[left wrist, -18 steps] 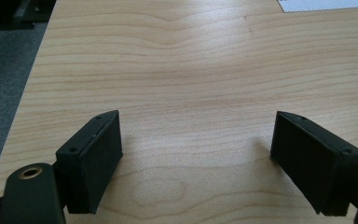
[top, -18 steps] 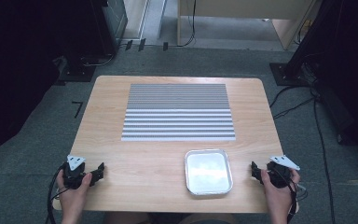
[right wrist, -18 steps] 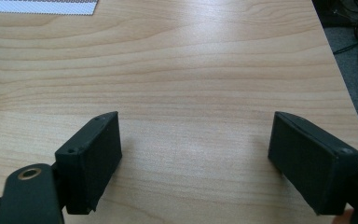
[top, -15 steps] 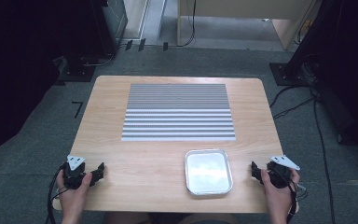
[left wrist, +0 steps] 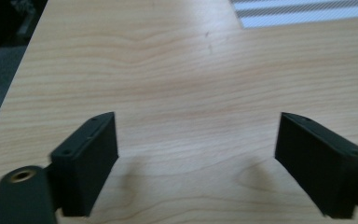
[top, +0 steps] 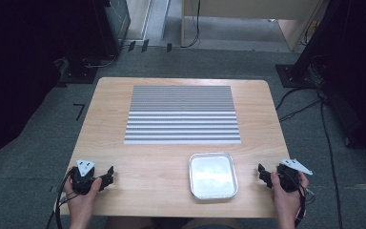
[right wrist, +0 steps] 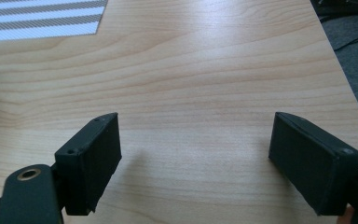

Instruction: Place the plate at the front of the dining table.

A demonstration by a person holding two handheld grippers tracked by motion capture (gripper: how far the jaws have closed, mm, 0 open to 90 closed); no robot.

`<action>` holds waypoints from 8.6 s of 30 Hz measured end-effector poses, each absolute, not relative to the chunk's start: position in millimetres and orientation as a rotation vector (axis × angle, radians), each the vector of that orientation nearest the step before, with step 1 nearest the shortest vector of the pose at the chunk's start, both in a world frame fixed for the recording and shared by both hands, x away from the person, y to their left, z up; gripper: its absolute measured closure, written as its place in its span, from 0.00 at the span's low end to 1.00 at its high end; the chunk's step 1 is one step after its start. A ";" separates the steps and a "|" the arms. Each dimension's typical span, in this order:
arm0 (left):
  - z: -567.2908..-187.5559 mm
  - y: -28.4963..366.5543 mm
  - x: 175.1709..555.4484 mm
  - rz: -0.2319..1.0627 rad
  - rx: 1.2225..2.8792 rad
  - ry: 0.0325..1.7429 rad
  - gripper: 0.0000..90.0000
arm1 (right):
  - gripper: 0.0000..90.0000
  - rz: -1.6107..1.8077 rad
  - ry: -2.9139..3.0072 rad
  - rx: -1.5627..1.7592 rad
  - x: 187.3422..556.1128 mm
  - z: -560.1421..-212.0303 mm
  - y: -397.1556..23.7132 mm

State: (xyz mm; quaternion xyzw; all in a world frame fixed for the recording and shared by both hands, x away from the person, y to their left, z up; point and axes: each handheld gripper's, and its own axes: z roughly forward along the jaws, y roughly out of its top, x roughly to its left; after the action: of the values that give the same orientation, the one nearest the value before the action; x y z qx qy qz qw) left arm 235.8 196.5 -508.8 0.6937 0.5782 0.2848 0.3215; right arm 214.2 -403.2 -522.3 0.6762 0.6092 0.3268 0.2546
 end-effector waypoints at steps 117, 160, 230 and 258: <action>-495.7 -29.1 238.2 0.071 1.909 1.182 0.92 | 0.99 1.485 1.812 2.113 217.8 -507.3 -342.5; -499.4 -32.2 242.6 -0.041 1.861 1.177 0.89 | 0.97 1.588 1.714 2.172 212.2 -503.9 -363.7; -496.7 -22.2 250.1 -0.313 1.679 1.209 0.81 | 0.92 1.655 1.774 2.086 213.7 -505.7 -337.1; -505.8 -13.3 256.0 -0.328 1.699 1.276 0.78 | 0.95 1.553 1.803 2.171 214.5 -509.5 -349.4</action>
State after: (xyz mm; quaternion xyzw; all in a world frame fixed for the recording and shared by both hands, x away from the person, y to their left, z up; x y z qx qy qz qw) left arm 256.0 -13.3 -505.8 0.6951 0.5221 -0.1340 0.4757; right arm 214.5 -349.4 -509.5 0.6734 0.5593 0.4818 -0.0399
